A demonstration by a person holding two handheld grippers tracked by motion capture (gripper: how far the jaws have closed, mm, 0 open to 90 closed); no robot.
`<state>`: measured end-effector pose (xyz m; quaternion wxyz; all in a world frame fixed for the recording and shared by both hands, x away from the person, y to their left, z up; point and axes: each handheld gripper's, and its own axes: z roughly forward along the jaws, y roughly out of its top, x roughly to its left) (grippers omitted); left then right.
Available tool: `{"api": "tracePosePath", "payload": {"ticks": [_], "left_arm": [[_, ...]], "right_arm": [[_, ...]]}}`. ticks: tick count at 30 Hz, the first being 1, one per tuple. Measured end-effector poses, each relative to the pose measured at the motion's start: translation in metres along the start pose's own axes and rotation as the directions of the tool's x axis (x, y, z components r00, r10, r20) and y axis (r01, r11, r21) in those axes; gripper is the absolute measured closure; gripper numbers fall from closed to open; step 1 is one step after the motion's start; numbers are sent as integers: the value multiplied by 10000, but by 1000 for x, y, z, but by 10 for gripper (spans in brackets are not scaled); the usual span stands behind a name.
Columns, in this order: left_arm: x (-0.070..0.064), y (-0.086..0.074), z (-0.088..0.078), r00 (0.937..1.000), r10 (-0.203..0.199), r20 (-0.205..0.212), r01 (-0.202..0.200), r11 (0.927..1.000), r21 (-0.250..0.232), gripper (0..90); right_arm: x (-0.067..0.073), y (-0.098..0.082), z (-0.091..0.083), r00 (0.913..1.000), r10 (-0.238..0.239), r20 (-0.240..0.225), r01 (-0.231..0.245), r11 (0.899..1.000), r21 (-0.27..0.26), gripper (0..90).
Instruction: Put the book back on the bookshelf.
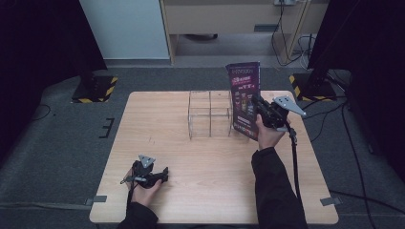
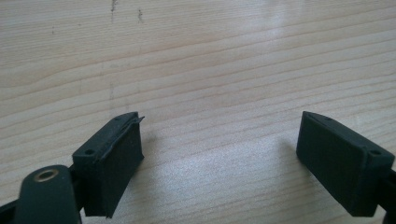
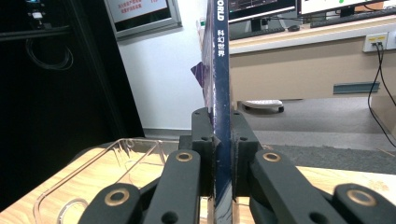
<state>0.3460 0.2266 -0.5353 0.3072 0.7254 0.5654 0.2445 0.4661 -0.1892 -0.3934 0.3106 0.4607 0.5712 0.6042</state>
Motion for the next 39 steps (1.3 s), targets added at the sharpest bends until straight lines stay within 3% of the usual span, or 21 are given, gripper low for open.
{"api": "tracePosePath", "payload": {"ticks": [18,27,33,39], "left_arm": [[0,0,0,10000,3,2,-3,10000,2,133],[0,0,0,10000,-10,1,10,10000,1,132],[0,0,0,10000,0,-12,0,10000,10,131],[0,0,0,10000,10,-15,-10,10000,20,130]], "right_arm": [[2,-16,-5,9996,-272,-105,271,9996,-51,840],[0,-25,-15,9974,-699,-159,707,9961,532,827],[-6,-31,-23,9984,-554,-150,563,9958,720,837],[-8,-30,-24,9996,-204,-173,211,9991,375,842]]}}
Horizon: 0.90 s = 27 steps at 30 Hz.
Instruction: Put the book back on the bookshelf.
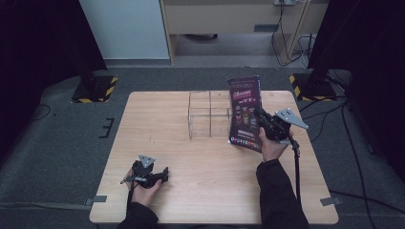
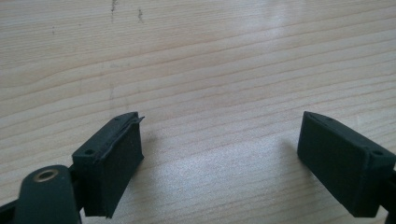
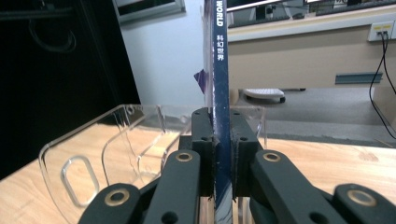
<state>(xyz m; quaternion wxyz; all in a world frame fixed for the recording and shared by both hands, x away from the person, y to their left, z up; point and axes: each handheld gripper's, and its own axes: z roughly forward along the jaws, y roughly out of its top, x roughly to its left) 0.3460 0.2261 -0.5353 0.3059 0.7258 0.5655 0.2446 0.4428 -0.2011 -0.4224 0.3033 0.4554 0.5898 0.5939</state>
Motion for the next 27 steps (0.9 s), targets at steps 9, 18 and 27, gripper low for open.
{"api": "tracePosePath", "payload": {"ticks": [9,18,27], "left_arm": [[0,0,0,10000,-2,9,2,10000,-14,130],[0,0,0,10000,-13,12,13,10000,-11,129],[0,0,0,10000,-9,1,9,10000,0,128]], "right_arm": [[4,12,16,9997,-158,180,171,9972,-722,842],[7,1,14,9980,-523,355,558,9928,-1062,838],[0,-4,4,9979,-601,245,607,9978,-281,835]]}}
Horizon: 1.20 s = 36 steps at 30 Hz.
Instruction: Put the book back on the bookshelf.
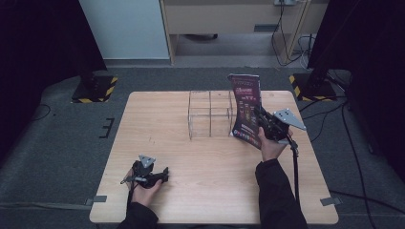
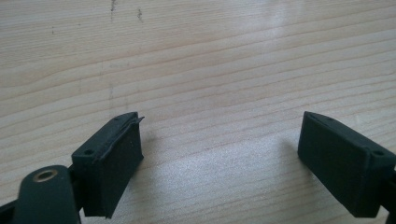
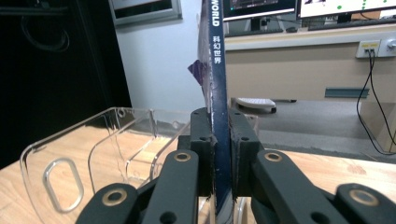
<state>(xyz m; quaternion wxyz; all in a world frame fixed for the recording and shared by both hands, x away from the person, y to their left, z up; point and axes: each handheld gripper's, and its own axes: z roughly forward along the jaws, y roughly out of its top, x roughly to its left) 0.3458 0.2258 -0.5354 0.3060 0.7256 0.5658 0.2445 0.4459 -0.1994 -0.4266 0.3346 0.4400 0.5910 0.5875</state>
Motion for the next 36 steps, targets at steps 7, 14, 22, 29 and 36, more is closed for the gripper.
{"api": "tracePosePath", "payload": {"ticks": [7,14,22,29,36], "left_arm": [[0,0,0,10000,1,-3,-1,10000,0,128],[0,0,0,10000,-1,-1,1,10000,-2,128],[0,0,0,10000,1,1,-1,10000,0,128],[0,0,0,10000,0,0,0,10000,1,127],[0,0,0,10000,7,-7,-7,10000,-1,126]], "right_arm": [[0,8,-1,9993,361,-85,-359,9991,239,840],[8,15,1,9998,173,-101,-167,9984,541,841],[11,24,4,9999,121,-45,-117,9968,793,841],[9,29,4,9997,253,-17,-250,9948,986,841],[9,35,15,9999,97,103,-104,9978,652,841]]}}
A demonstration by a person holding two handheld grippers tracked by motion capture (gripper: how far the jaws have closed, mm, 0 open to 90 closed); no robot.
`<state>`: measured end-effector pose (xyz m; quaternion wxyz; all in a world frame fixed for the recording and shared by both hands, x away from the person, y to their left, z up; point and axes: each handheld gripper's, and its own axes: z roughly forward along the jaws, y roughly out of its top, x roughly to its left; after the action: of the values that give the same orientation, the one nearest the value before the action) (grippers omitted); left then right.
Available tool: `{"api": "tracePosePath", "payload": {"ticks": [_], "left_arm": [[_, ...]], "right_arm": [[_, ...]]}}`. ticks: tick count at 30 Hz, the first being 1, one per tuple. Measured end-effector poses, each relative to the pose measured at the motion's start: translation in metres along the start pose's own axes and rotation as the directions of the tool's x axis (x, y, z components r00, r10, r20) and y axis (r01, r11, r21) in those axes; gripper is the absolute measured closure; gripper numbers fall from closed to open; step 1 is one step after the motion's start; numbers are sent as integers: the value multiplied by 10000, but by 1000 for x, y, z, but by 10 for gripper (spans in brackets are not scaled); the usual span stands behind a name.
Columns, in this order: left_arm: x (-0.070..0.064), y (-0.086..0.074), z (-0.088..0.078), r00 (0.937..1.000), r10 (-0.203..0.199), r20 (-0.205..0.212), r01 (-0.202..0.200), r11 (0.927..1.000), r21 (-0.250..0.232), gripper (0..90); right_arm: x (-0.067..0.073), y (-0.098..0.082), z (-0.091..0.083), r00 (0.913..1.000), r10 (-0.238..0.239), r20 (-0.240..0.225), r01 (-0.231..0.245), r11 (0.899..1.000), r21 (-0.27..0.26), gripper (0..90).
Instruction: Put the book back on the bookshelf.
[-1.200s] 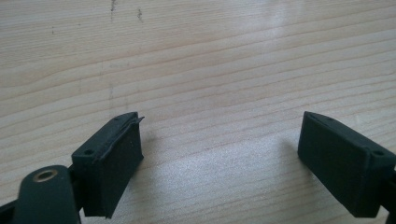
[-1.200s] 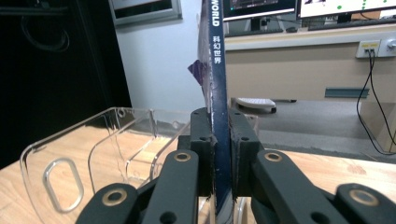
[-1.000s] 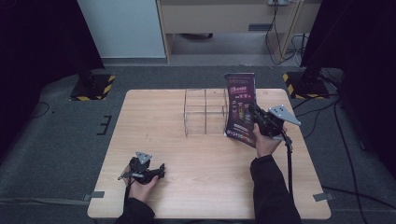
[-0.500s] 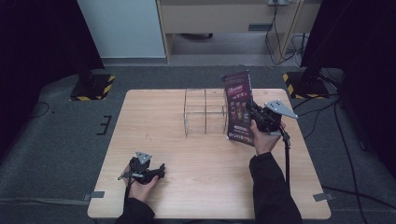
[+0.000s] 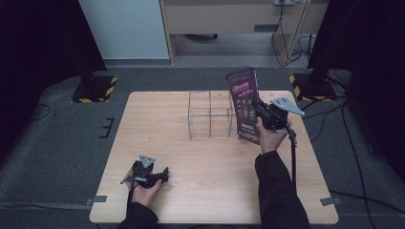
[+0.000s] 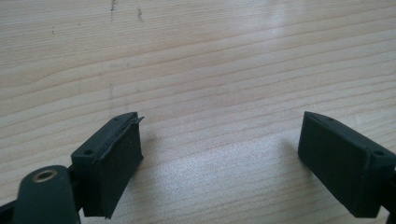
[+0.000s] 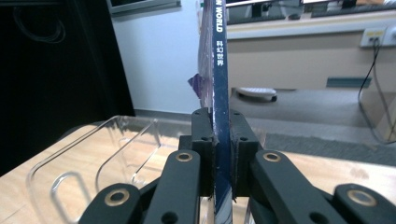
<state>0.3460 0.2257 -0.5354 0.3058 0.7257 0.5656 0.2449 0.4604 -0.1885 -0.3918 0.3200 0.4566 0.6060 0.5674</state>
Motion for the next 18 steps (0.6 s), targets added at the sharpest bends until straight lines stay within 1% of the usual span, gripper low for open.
{"api": "tracePosePath", "payload": {"ticks": [1,4,6,9,11,12,13,16,18], "left_arm": [[0,0,0,10000,2,1,-2,10000,1,126],[0,0,0,10000,2,0,-2,10000,3,126],[0,0,0,10000,4,3,-4,10000,2,126],[0,0,0,10000,3,6,-3,10000,1,126],[0,0,0,10000,4,6,-4,10000,3,125],[0,0,0,10000,7,3,-7,10000,4,126],[0,0,0,10000,3,4,-3,10000,2,125],[0,0,0,10000,-10,9,10,10000,2,126],[0,0,0,10000,-10,4,10,10000,0,125]], "right_arm": [[1,1,2,10000,-62,27,62,9999,-108,841],[2,2,8,9999,-108,60,112,9977,-663,841],[2,-1,10,10000,-7,-2,7,9956,-940,841],[4,-12,8,9999,-148,-87,136,9925,-1217,840],[3,-19,5,9998,-203,-81,191,9920,-1251,840],[2,-22,4,9998,-193,-108,176,9901,-1394,839],[2,-25,2,9998,-208,-34,201,9890,-1467,838],[-1,-31,-4,9994,-326,-69,313,9901,-1371,826],[-4,-36,-7,9996,-185,-215,157,9921,-1244,809]]}}
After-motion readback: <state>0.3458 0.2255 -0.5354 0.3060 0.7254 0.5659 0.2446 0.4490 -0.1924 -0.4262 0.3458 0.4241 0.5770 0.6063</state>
